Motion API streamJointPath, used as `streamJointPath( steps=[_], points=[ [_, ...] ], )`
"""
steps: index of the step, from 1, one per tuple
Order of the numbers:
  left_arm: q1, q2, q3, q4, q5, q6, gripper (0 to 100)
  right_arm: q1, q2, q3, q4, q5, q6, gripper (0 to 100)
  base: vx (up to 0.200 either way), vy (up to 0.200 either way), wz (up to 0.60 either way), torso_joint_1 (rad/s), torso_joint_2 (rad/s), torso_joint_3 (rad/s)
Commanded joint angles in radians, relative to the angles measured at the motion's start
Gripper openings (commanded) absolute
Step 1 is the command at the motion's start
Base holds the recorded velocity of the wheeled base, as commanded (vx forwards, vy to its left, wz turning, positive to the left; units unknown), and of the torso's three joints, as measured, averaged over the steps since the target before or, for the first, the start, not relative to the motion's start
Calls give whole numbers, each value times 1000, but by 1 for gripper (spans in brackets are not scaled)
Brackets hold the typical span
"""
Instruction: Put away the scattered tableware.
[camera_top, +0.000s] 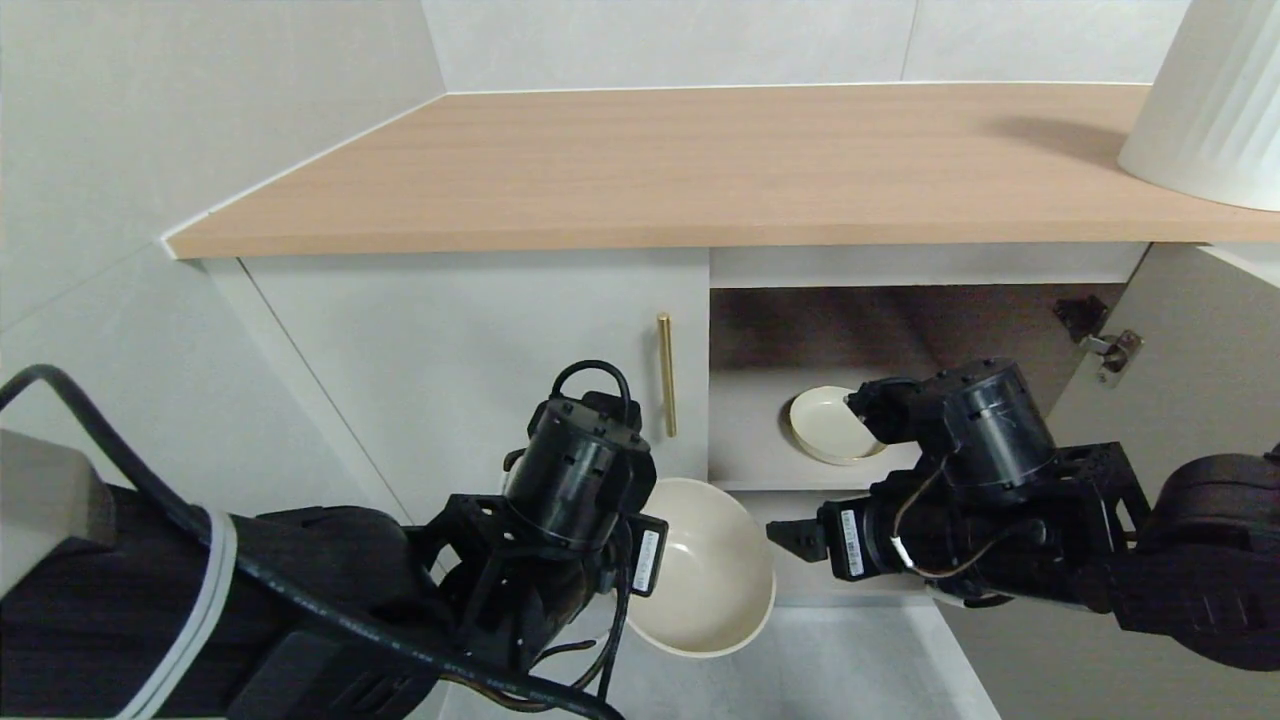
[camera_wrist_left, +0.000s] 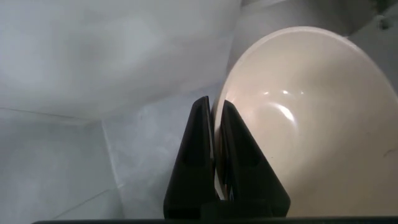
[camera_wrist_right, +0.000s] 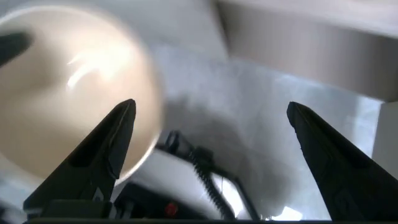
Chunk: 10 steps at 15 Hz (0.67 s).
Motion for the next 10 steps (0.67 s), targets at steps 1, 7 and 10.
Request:
streamJointPath(
  steps=[1,7,10],
  points=[
    [-14,14,9,-30,7,0,0,28,-17,2,4,2,0,100,0,0,0,0,0,0],
    [-34,-8,24,-59,17,8,0,45,72,-6,-5,0,6,100,0,0,0,0,0,0],
    [-36,-9,24,-61,17,6,0,45,76,-7,-10,0,6,100,0,0,0,0,0,0]
  ],
)
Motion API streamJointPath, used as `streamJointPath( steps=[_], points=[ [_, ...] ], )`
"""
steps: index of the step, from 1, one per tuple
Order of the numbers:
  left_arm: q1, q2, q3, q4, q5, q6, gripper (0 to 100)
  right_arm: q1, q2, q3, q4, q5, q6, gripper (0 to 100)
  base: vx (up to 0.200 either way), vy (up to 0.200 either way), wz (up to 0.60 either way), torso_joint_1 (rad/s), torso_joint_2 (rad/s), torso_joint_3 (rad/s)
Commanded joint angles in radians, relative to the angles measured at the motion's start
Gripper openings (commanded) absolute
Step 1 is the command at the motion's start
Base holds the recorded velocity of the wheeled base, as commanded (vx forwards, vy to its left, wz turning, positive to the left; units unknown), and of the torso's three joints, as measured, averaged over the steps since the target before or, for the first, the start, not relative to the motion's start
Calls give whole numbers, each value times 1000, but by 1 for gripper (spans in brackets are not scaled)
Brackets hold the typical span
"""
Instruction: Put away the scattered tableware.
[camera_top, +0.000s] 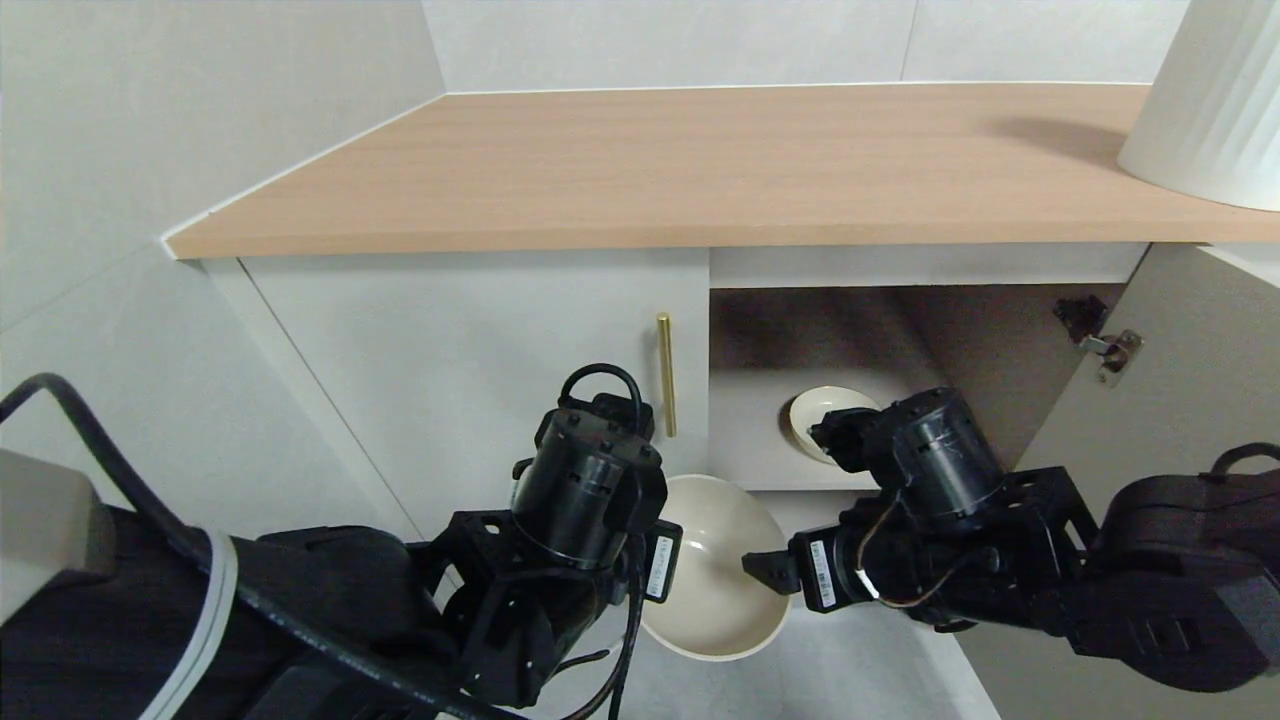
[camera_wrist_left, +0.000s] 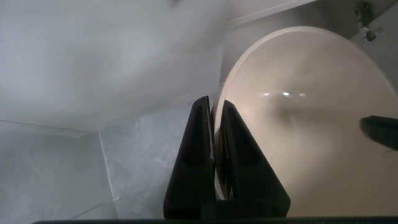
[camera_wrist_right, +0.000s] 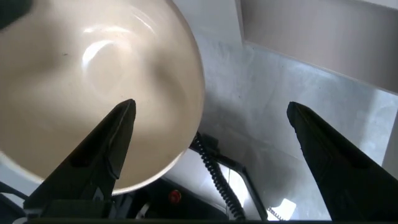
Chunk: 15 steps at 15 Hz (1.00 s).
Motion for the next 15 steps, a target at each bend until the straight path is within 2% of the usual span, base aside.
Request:
streamJointPath(
  steps=[1,2,3,14,15],
  points=[
    [-1,-5,0,-1,0,-1,0,0,13,0,-1,0,0,100,0,0,0,0,0,0],
    [-1,-5,0,-1,0,-1,0,0,21,-4,-1,-2,2,100,0,0,0,0,0,0],
    [-1,-5,0,-2,0,-3,0,0,24,-5,-1,0,2,0,0,0,0,0,0,0],
    [-1,-1,8,-25,0,-4,0,2,25,-4,-1,-2,0,0,0,0,0,0,0,0],
    [-1,-1,6,-25,0,-6,100,2,29,-4,-1,-2,2,0,0,0,0,0,0,0]
  ],
)
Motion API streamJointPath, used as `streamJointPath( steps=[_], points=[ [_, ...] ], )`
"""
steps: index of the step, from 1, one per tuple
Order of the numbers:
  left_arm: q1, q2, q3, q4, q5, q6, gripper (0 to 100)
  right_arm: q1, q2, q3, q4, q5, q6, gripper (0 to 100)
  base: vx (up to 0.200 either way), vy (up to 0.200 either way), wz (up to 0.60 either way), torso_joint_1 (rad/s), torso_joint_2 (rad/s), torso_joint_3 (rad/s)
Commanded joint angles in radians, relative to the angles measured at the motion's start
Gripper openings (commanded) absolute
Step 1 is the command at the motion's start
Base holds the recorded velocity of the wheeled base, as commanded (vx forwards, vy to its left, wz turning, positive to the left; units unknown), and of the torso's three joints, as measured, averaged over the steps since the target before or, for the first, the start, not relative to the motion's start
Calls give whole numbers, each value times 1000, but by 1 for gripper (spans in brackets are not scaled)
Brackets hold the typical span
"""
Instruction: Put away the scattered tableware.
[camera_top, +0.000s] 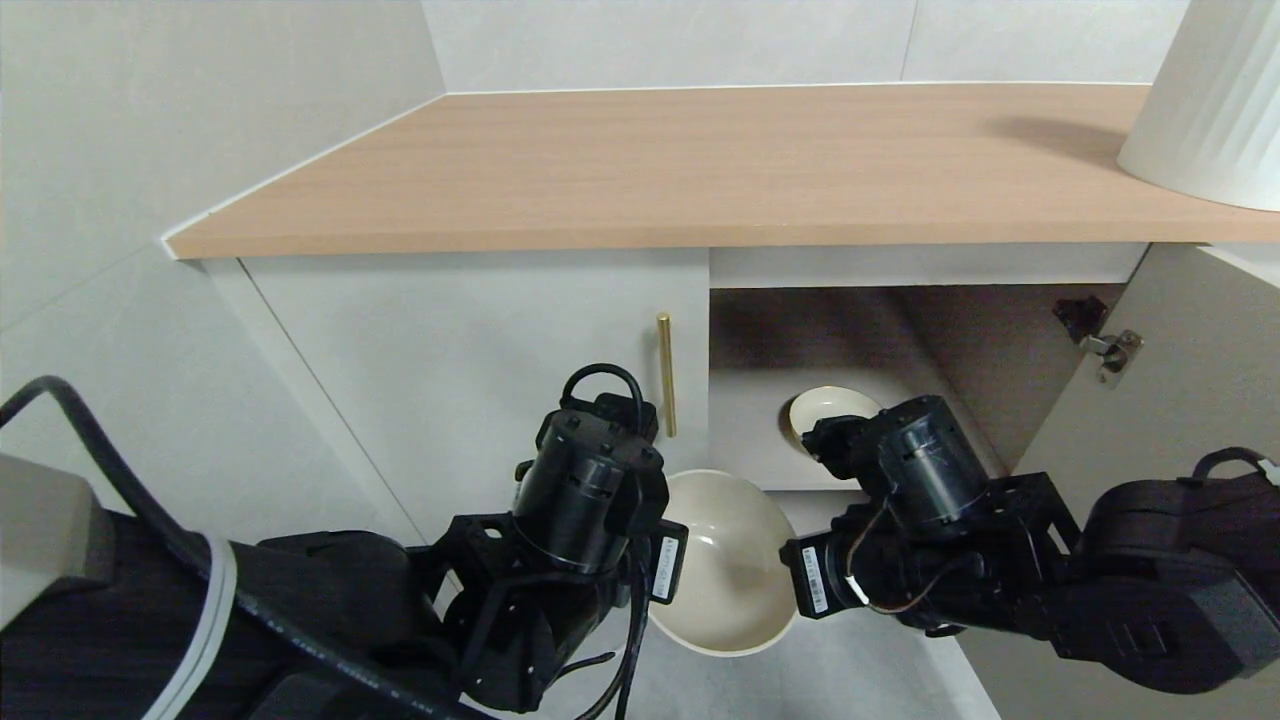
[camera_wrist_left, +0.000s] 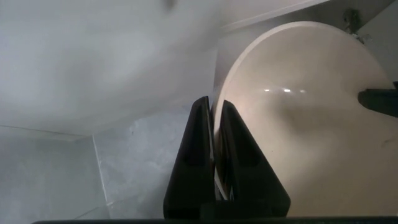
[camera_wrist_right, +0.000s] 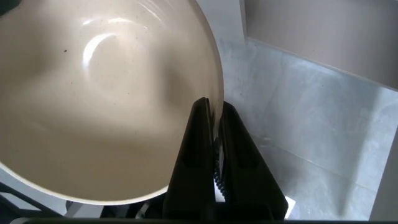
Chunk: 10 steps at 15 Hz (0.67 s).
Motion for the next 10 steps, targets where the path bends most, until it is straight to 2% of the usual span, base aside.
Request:
streamJointPath(
  steps=[1,4,8,10],
  points=[
    [0,-1,-1,-2,1,-1,100,0,8,0,1,0,0,0,0,0,0,0,0,0],
    [2,-3,-1,-28,3,-6,100,-14,8,0,-9,-7,1,0,0,0,0,0,0,0],
    [5,-3,4,-46,3,-6,100,-156,41,-11,-122,-23,0,0,0,0,0,0,0,0],
    [5,-5,4,-46,3,-6,100,-235,74,-25,-130,-69,8,0,0,0,0,0,0,0]
  ],
)
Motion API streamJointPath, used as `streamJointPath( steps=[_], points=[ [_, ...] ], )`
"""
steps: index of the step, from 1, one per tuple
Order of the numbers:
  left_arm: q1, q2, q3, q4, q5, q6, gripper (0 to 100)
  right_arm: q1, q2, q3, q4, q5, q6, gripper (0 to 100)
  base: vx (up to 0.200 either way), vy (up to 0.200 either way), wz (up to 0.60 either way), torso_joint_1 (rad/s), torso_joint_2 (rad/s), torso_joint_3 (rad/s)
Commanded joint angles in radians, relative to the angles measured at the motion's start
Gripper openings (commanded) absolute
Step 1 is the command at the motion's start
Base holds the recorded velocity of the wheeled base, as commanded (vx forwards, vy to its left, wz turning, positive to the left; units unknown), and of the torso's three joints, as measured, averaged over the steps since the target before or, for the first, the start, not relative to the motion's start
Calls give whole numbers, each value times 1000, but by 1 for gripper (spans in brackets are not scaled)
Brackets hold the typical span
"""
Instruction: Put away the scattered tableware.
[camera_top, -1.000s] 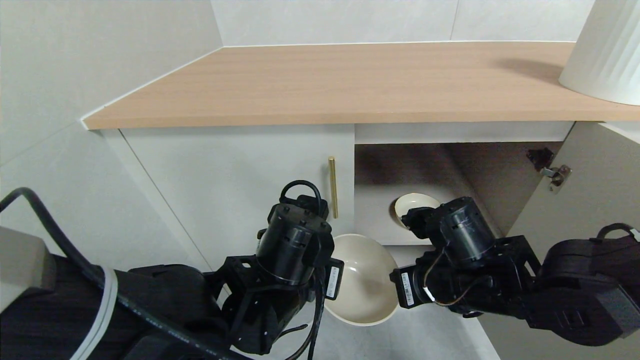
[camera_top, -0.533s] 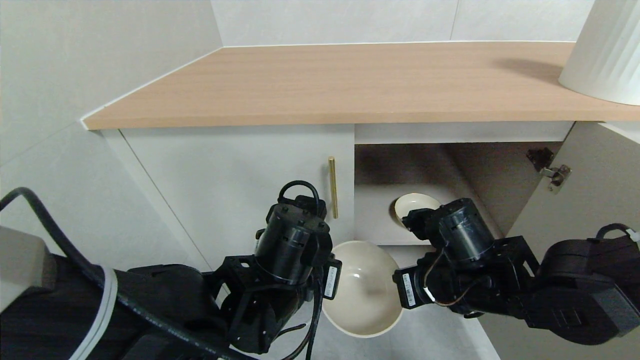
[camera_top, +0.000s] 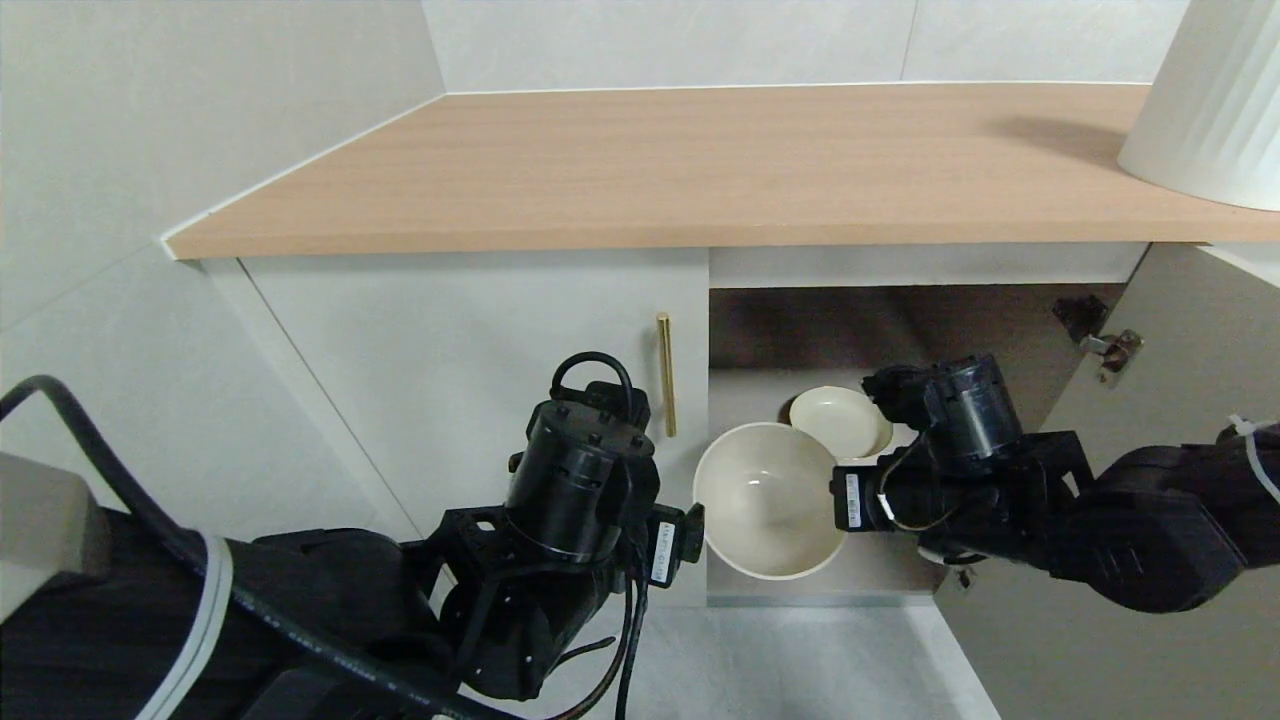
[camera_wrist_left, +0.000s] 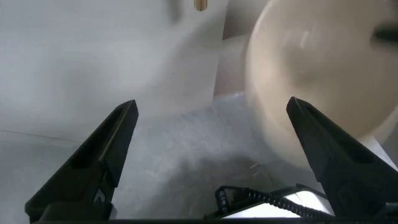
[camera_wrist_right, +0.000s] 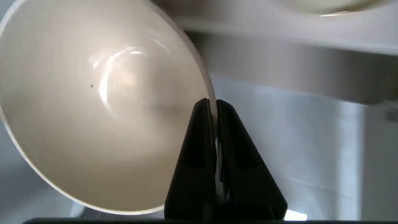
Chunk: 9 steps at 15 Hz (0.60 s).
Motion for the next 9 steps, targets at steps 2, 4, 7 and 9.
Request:
streamJointPath(
  steps=[2,4,7,9],
  points=[
    [2,-2,2,0,0,-1,100,-115,53,-17,-29,-34,35,0,0,0,0,0,0,0],
    [2,-4,2,0,0,-1,100,-170,82,-20,-124,-38,55,0,0,0,0,0,0,0],
    [2,-13,5,1,0,-1,100,-210,131,-72,-158,-78,103,0,0,0,0,0,0,0],
    [2,-11,6,0,0,-1,100,-228,185,-133,-159,-135,147,0,0,0,0,0,0,0]
  ],
)
